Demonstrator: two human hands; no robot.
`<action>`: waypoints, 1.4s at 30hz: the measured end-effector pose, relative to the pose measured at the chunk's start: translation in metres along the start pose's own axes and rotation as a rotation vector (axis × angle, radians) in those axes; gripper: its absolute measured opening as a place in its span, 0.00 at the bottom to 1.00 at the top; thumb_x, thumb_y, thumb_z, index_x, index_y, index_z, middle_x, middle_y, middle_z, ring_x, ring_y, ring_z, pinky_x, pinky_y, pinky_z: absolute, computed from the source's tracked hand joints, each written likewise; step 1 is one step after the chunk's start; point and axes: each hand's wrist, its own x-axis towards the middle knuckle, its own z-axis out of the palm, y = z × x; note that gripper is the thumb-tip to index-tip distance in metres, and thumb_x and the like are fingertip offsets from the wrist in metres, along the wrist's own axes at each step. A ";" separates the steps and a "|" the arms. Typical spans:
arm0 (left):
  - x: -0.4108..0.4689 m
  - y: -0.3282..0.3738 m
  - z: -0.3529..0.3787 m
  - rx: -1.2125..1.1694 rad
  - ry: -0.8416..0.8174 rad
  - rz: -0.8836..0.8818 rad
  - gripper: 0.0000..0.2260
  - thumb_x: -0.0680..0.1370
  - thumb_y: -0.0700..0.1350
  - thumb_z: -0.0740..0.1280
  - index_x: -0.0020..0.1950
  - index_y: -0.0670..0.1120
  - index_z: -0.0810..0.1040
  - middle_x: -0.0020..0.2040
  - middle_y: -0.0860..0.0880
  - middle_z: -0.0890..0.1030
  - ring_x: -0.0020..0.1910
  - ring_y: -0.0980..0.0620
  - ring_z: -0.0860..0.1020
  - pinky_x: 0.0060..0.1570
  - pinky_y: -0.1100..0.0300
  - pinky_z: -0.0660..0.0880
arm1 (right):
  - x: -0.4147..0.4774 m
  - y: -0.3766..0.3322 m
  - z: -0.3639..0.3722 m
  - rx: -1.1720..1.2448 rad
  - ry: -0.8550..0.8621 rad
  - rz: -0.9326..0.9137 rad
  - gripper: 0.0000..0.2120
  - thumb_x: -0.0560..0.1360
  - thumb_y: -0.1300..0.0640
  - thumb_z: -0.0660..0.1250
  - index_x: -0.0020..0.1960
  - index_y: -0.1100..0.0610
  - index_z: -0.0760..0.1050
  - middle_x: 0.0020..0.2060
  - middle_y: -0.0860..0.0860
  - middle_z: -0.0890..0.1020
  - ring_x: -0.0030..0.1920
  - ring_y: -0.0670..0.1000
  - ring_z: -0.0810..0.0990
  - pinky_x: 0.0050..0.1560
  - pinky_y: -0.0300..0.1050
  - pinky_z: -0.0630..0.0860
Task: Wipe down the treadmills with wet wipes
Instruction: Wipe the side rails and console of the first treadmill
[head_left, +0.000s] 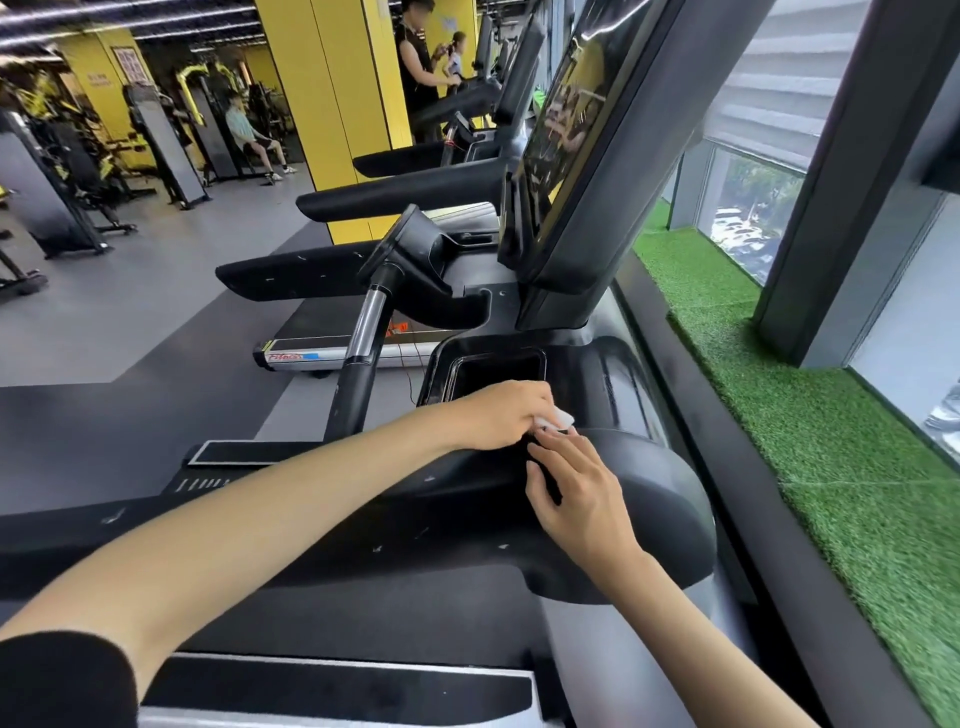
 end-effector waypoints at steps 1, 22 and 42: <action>0.000 -0.001 -0.003 -0.036 -0.028 -0.031 0.13 0.77 0.34 0.58 0.51 0.42 0.82 0.49 0.44 0.76 0.50 0.47 0.74 0.55 0.55 0.70 | -0.001 0.000 0.002 0.001 0.017 -0.004 0.11 0.76 0.60 0.63 0.48 0.65 0.82 0.48 0.56 0.83 0.51 0.56 0.79 0.67 0.32 0.64; -0.089 -0.065 -0.022 0.304 -0.147 -0.175 0.17 0.79 0.34 0.57 0.59 0.50 0.79 0.46 0.54 0.72 0.48 0.52 0.65 0.60 0.53 0.63 | 0.017 -0.038 0.029 -0.032 -0.100 -0.086 0.11 0.76 0.57 0.61 0.48 0.61 0.80 0.42 0.52 0.82 0.46 0.54 0.79 0.58 0.49 0.74; -0.091 -0.066 -0.036 0.571 0.317 -0.090 0.19 0.74 0.28 0.63 0.64 0.39 0.74 0.57 0.43 0.76 0.54 0.45 0.75 0.51 0.51 0.74 | 0.021 -0.039 0.027 -0.047 -0.356 -0.070 0.16 0.74 0.52 0.57 0.38 0.56 0.81 0.42 0.49 0.85 0.47 0.50 0.83 0.37 0.44 0.81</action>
